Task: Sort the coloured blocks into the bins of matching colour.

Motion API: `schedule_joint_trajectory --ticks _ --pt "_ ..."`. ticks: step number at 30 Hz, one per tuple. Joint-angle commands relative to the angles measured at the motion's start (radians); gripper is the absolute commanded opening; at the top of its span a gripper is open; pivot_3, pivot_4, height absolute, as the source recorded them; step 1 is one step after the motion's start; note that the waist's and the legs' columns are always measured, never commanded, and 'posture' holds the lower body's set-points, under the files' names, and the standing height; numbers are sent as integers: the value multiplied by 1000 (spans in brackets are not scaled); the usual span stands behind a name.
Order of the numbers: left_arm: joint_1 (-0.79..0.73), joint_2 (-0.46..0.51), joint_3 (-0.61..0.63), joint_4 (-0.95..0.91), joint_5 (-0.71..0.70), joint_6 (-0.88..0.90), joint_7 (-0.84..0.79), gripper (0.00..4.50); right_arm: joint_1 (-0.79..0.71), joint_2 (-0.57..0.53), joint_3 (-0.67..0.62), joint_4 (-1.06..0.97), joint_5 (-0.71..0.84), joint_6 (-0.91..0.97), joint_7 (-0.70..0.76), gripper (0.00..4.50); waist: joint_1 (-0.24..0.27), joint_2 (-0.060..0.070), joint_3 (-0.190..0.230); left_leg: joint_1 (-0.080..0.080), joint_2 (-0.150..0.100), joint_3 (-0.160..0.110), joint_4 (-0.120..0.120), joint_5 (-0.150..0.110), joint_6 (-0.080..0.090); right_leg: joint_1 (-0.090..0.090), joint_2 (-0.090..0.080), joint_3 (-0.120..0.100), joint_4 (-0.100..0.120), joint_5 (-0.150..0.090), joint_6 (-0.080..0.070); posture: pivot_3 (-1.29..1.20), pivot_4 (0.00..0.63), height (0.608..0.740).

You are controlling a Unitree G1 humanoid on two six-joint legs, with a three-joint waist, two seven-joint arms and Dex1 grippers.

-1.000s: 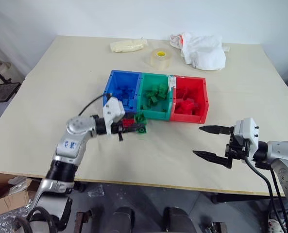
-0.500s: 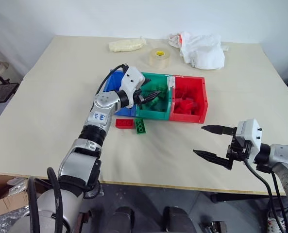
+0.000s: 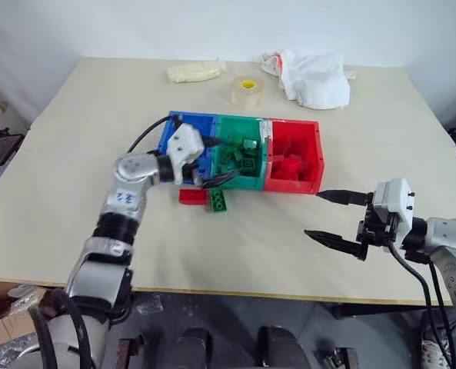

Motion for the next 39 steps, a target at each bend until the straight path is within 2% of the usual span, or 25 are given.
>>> schedule_joint_trajectory --ticks 1,4,8,11,16,22,27,33,39 --pt "114 95 57 -223 -82 95 -52 4448 -32 -20 9 18 5 -17 48 4500 -1 0 0 0 0 0 0 0 0 0 0 0 0 0 0 0 150 740" --pt "280 202 124 -360 -146 160 -98 4448 -63 -23 20 49 9 -16 82 4500 -2 0 0 0 0 -1 0 0 0 0 0 1 0 0 0 0 150 740" --pt "490 317 222 -447 -207 202 -151 4448 -106 -26 38 101 -2 -21 116 4500 -2 0 0 0 1 -1 0 0 0 0 -1 2 -1 0 -1 0 150 740" --pt "565 346 271 -442 -222 192 -147 4448 -138 -19 59 136 -14 -29 140 4500 4 1 0 0 1 -2 0 0 0 1 -1 3 -2 0 -1 0 150 740" --pt "586 346 283 -456 -229 211 -131 4448 -185 0 91 170 -24 -41 161 4500 14 1 0 0 1 -2 0 0 0 1 -2 4 -1 0 -1 0 150 740" --pt "497 295 202 -392 -166 180 -78 4448 -177 1 93 165 -24 -49 165 4500 18 1 0 0 0 -1 -1 0 0 0 -2 2 -1 0 -1 0 150 740" --pt "327 179 75 -145 -28 39 -19 4448 -151 7 89 135 -21 -45 144 4500 23 1 0 0 -2 0 1 0 0 1 -1 1 0 0 -1 0 150 740" --pt "176 85 7 135 41 -110 -18 4448 -102 -2 59 90 -12 -36 114 4500 19 1 0 0 -5 0 0 0 1 0 0 0 1 0 0 0 150 740" --pt "89 37 -9 288 74 -189 -17 4448 -54 -6 28 49 -4 -26 87 4500 21 1 0 0 -6 1 2 0 1 0 -1 0 1 0 0 0 150 740"
